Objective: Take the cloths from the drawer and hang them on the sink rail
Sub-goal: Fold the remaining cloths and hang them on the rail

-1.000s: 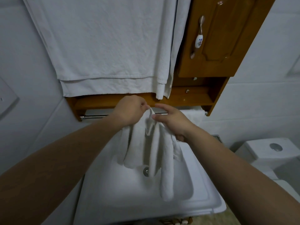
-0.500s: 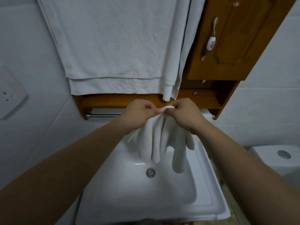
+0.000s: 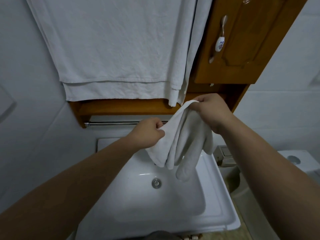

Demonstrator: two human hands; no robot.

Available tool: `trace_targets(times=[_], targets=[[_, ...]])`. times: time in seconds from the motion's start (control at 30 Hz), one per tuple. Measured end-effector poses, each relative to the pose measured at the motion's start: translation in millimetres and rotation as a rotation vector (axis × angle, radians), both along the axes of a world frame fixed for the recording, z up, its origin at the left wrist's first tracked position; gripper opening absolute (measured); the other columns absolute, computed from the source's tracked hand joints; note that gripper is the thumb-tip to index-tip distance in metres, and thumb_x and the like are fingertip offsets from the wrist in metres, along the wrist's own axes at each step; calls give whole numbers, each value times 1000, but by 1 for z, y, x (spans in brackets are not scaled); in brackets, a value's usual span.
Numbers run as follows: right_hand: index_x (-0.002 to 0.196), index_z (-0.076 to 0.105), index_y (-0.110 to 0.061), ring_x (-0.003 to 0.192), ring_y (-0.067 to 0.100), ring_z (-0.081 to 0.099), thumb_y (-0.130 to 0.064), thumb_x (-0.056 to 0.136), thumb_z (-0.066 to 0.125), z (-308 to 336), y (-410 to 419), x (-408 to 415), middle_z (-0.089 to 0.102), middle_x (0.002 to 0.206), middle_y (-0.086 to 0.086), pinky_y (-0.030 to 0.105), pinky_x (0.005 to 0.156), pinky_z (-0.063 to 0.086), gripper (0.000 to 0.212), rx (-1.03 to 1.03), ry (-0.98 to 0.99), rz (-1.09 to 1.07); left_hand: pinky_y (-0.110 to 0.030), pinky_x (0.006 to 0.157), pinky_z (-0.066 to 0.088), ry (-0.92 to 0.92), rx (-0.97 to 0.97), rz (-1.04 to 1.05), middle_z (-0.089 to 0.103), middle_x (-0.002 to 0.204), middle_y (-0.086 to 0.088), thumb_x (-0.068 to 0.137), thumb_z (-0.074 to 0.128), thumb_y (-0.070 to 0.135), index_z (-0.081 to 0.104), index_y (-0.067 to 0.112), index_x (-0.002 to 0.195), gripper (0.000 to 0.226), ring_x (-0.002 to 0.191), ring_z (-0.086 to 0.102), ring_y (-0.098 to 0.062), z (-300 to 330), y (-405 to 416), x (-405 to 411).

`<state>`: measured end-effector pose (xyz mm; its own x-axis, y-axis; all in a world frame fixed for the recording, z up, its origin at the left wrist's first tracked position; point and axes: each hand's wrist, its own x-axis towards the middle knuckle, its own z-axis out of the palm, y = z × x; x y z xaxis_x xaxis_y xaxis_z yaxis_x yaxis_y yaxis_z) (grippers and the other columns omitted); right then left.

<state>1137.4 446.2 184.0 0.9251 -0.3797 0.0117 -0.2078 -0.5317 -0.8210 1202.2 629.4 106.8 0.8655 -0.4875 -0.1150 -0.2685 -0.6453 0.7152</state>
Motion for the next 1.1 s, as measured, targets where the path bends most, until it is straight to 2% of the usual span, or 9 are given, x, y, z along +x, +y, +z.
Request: trace_targets(times=[0.17,0.37,0.43,0.5,0.6,0.73,0.83,0.93,1.1], targets=[[86,75,-17,92,27,64,-24,93,65,2,-16,1,70,96,5,44,86,55,13,127,-12,-102,-30,65,46,50,53,7,62,93,-3,88,59,21,60,17,93,7,82,58,-19,-15,7,3],[96,69,-15,84,24,63,-20,95,63,-17,-28,1,64,94,7,36,68,54,8,380,89,-242,-26,60,42,-39,19,50,64,100,0,91,65,29,64,27,106,15,80,58,-15,-14,6,6],[108,69,-14,94,26,64,-19,95,63,-27,-26,2,64,106,10,39,76,55,15,480,123,-260,-26,74,48,-57,-21,13,65,115,1,92,64,31,61,32,126,33,93,61,-17,-11,5,4],[105,70,-17,107,30,62,-15,95,62,-33,-23,3,64,118,13,48,94,54,13,586,119,-281,-25,90,45,-93,-40,-38,61,131,5,95,60,34,58,33,133,38,115,58,-16,-8,1,1],[107,70,-10,91,30,67,-9,97,57,-36,-16,2,68,103,17,50,94,55,17,754,140,-239,-23,88,45,-128,-111,-45,68,120,9,99,53,34,67,30,121,27,109,61,-11,-5,-8,-4],[109,68,-2,79,26,70,-2,99,47,-40,-2,1,70,96,19,40,82,59,23,947,161,-154,-26,74,48,-28,-322,-11,72,92,15,99,53,32,75,30,107,23,89,64,-6,5,-21,-9],[113,62,4,93,31,72,4,98,44,-40,5,2,68,112,27,42,79,57,24,1102,138,-139,-33,86,53,26,-390,-6,73,100,13,96,57,35,74,29,108,22,95,66,-6,7,-27,-8],[119,58,4,98,33,67,8,95,42,-42,4,-1,58,129,30,43,80,56,29,1185,120,-107,-39,100,49,145,-409,32,66,124,7,90,64,42,65,26,126,39,112,62,-12,10,-24,-6],[126,53,-5,99,32,64,7,92,42,-43,1,-6,53,132,29,37,84,57,38,1090,184,52,-39,94,53,514,-483,-138,74,110,-4,93,64,23,69,14,119,28,105,69,-22,14,-14,-6]])
